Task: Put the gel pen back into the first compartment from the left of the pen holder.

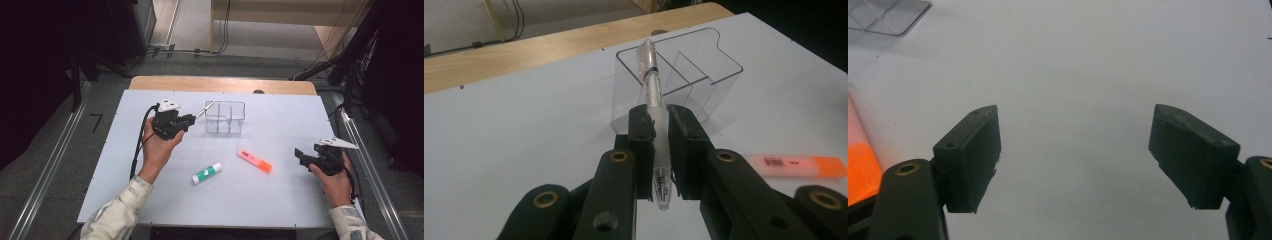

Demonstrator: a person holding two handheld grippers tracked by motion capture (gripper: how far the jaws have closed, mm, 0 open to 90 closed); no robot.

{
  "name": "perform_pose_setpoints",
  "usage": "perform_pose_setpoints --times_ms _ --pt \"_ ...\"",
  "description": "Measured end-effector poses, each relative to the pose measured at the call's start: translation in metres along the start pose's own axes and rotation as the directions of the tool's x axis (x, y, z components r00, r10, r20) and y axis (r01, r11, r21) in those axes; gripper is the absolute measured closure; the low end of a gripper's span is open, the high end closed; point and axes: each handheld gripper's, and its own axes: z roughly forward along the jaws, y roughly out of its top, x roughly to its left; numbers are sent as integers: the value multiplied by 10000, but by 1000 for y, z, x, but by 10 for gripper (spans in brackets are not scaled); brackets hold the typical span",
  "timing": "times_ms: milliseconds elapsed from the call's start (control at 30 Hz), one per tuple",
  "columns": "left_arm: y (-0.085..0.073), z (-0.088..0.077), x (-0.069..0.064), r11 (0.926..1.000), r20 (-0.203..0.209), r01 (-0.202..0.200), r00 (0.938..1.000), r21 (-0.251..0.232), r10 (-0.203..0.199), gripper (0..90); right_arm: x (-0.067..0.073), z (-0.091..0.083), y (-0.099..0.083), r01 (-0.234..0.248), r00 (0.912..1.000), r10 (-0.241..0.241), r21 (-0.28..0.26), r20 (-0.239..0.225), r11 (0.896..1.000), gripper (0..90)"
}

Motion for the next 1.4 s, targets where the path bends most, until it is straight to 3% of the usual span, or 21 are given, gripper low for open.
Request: perform_pose_setpoints --times_ms 1400 --pt "7 4 -2 10000 52 -37 10000 28 37 815 0 0 0 -20 10000 20 52 -28 10000 194"
